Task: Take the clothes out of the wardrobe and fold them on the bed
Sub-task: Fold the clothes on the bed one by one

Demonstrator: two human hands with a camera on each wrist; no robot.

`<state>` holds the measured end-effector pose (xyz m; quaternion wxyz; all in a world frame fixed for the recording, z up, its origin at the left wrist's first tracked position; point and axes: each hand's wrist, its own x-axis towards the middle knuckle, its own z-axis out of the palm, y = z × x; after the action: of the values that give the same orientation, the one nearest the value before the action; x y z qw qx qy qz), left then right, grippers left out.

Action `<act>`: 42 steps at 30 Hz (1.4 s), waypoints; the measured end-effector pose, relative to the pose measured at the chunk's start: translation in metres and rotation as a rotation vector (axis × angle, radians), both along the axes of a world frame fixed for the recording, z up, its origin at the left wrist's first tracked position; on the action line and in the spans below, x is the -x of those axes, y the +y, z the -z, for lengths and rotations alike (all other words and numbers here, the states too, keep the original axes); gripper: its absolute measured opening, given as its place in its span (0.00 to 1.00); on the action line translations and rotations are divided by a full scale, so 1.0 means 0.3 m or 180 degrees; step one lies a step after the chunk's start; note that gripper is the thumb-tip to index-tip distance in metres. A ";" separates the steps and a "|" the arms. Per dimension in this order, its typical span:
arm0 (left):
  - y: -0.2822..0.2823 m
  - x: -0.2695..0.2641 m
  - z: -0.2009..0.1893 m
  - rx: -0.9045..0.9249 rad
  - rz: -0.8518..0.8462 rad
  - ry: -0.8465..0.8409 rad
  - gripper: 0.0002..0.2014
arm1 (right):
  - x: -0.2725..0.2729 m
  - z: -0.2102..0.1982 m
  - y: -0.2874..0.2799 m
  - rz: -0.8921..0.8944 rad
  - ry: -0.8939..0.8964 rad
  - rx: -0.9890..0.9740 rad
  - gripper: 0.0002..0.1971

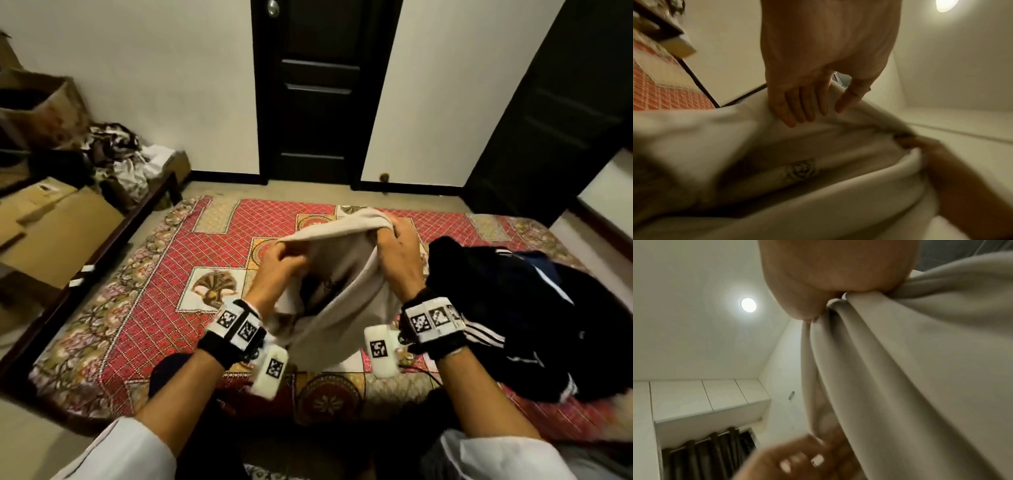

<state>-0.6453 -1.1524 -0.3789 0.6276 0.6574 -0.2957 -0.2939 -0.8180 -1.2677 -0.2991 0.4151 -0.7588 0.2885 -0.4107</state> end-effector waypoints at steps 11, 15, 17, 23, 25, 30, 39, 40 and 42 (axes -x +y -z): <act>-0.043 -0.110 0.187 -0.0426 -0.0319 -0.0929 0.10 | 0.138 -0.188 0.076 -0.0813 0.0029 0.0233 0.15; -0.058 -0.238 -0.007 -0.0120 -0.1015 -0.0785 0.16 | 0.208 -0.239 -0.045 -0.0024 0.0260 0.0862 0.14; -0.061 -0.320 -0.205 0.0196 -0.1167 -0.1227 0.15 | 0.227 -0.257 -0.129 0.0485 0.0650 0.1201 0.13; -0.064 -0.444 -0.763 0.1020 -0.1051 -0.2034 0.08 | 0.171 -0.396 -0.276 0.1620 0.0832 0.1540 0.13; -0.045 -0.445 -0.852 0.0856 -0.0970 -0.2508 0.09 | 0.159 -0.440 -0.297 0.1767 0.0806 0.1565 0.17; 0.008 -0.478 -0.775 -0.0012 -0.1166 -0.3067 0.15 | 0.157 -0.409 -0.290 0.1439 0.0787 0.1447 0.22; 0.084 -0.518 -0.288 -0.1292 -0.0769 -0.2231 0.13 | 0.161 -0.119 -0.233 0.0513 0.0969 0.0667 0.18; 0.093 -0.527 -0.286 -0.1244 -0.0783 -0.2106 0.15 | 0.167 -0.109 -0.249 0.0530 0.0865 0.0535 0.19; 0.102 -0.541 -0.295 -0.1167 -0.0836 -0.1982 0.19 | 0.175 -0.098 -0.277 0.0555 0.0666 0.0324 0.21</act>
<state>-0.4830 -1.1217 -0.2905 0.4121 0.8489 -0.3280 -0.0452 -0.8705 -1.3507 -0.2698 0.3066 -0.7896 0.3738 -0.3779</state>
